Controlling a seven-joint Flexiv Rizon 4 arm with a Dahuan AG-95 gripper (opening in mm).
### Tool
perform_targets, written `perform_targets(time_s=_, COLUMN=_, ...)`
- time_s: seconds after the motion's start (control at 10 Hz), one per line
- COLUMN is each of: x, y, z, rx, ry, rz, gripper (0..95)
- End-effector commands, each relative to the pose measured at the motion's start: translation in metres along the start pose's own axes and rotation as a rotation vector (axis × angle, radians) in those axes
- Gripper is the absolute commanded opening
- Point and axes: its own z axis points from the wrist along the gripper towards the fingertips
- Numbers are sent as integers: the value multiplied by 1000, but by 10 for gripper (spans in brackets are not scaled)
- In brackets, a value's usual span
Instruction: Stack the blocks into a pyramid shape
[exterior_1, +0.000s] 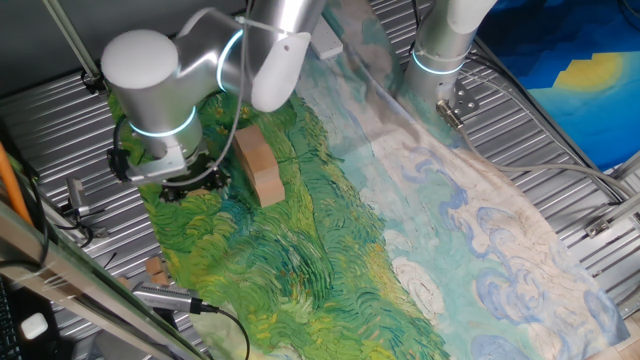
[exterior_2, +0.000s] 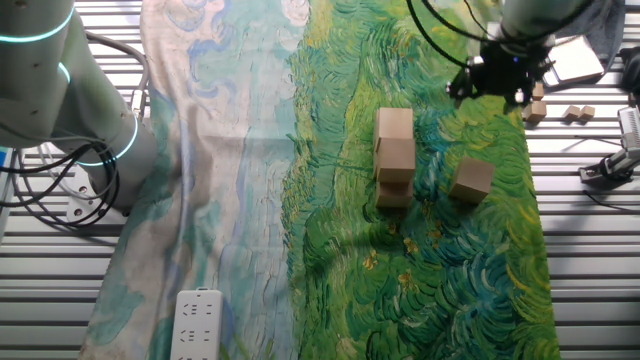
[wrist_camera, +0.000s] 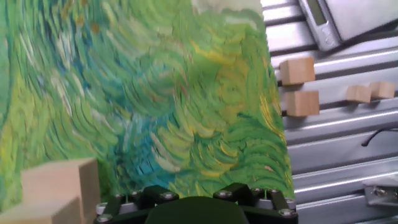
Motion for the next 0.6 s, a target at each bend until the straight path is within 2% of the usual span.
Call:
perform_targets(time_s=0.1, x=10, y=2, z=3, rx=8, ry=0, rz=-14, gripper=760)
perform_targets(time_s=0.2, x=15, y=4, z=5, rx=11, ry=-5, rz=-20, gripper=760)
perform_targets(time_s=0.6, x=17, y=6, z=9, rx=17, ry=-2, rz=-26, gripper=760)
